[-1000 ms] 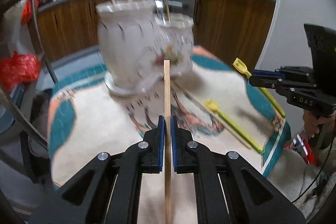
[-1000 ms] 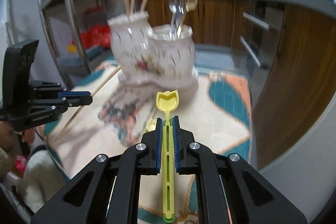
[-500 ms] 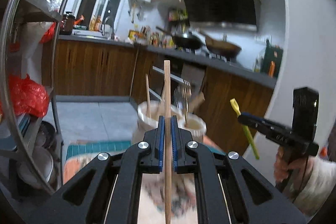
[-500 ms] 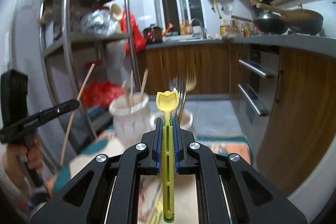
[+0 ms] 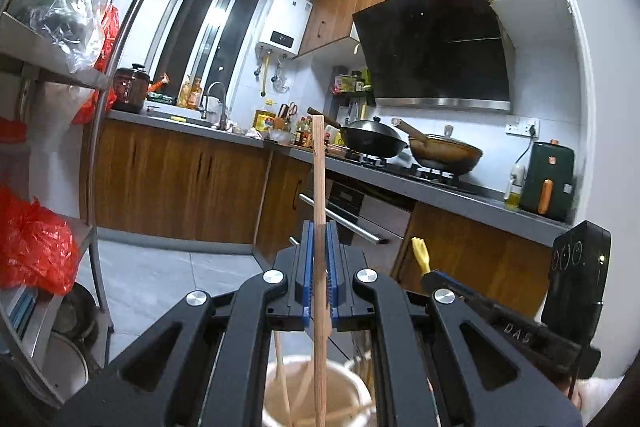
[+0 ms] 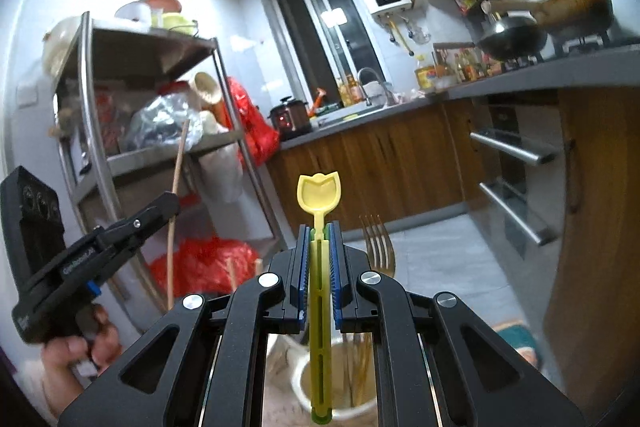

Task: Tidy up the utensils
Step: 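Drop the chopstick in the large cup with left tool while right drops yellow utensil in small cup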

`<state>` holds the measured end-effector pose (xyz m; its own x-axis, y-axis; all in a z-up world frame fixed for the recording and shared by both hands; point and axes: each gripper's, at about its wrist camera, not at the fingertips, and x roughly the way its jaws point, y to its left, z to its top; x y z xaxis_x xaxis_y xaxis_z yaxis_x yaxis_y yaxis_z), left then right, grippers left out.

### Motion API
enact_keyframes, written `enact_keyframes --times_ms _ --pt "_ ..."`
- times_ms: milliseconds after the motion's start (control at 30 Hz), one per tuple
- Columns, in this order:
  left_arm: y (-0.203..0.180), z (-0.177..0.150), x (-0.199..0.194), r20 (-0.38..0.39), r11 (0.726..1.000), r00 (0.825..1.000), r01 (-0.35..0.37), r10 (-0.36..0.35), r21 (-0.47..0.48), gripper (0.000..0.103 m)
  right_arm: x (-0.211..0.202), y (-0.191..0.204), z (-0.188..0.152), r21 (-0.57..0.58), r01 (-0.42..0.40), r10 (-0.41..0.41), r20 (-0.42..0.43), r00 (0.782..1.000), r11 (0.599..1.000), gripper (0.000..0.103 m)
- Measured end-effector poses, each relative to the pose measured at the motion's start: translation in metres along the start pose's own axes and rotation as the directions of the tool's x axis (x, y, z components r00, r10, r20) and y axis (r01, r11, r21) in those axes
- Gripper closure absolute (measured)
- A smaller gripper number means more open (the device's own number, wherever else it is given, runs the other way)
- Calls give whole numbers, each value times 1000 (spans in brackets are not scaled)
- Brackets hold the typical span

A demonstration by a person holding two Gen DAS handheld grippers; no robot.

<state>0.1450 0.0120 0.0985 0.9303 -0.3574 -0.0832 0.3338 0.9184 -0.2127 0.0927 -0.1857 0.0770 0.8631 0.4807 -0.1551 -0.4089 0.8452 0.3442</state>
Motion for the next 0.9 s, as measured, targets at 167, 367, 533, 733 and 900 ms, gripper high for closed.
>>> enact_keyframes --times_ms 167,367,533,733,900 --pt "1 -15 16 -13 998 998 -55 55 33 97 21 -3 -14 -4 26 -26 -1 1000 1000 92" --pt "12 -31 17 -31 997 997 -67 68 23 97 34 1 -34 -72 63 -64 -11 998 995 92" --pt "18 -42 12 -44 998 997 -58 58 19 97 29 -1 -45 -86 67 -69 -21 997 994 92" --pt "20 -56 -1 -93 997 993 -71 74 40 97 18 0 -53 -104 78 -83 -40 996 991 92" --pt "22 -66 -11 -139 993 985 -98 107 70 97 11 -2 -58 -102 107 -116 -83 990 989 92"
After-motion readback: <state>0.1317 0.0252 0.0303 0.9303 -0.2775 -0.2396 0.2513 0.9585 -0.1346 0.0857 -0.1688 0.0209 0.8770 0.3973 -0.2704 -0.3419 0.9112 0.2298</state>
